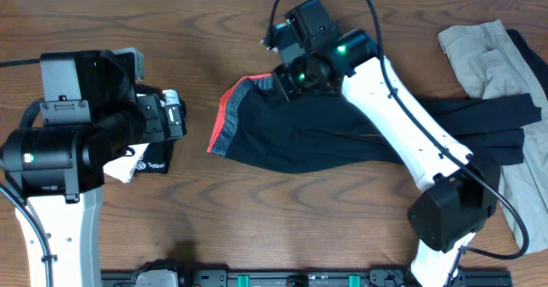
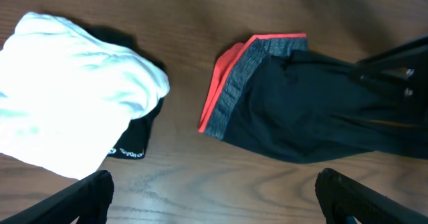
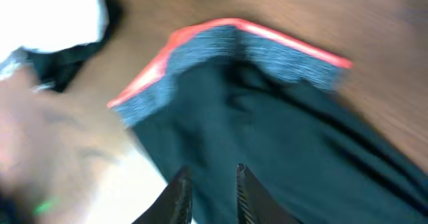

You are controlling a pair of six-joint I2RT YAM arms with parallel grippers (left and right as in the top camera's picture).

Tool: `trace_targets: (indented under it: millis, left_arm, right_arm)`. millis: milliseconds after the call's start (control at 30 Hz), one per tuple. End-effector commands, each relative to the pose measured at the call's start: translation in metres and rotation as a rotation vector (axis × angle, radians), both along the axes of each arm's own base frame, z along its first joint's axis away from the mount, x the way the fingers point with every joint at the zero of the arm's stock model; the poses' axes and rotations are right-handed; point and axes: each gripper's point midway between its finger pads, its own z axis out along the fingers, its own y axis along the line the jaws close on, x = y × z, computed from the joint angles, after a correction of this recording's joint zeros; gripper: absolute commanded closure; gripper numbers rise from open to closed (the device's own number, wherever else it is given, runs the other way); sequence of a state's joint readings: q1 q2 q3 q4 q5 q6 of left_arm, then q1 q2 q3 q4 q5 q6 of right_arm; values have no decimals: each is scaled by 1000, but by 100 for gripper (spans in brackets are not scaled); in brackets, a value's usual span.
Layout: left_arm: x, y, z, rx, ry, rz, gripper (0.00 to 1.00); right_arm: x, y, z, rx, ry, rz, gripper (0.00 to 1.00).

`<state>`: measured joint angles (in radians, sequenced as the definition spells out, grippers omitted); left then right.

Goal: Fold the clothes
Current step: 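Drag the black leggings leftward across the table with the right gripper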

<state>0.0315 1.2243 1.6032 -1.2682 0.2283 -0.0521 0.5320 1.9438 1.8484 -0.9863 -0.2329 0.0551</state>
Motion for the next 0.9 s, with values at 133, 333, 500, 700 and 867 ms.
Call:
trace_targets:
  millis: [133,333,500,700,867]
  left_arm:
    - [0,2,-8,17,44,-7,2]
    - [4,2,-20,15,96,-7,2]
    - [10,2,-30,13,137,-8,2]
    - [12,2,-42,11,192,-8,2]
    - [12,2,-44,11,203,-8,2]
  right_arm:
    - [70,-170,7,-106,-33,-538,59]
    - [82,-310,-25,-92,91,-923,69]
    - [85,-379,-87,-114,196,-1068,73]
    - [76,-421,-160,-129,321,-1143,86]
    - [34,-497,-182,-440,345,-1312,99]
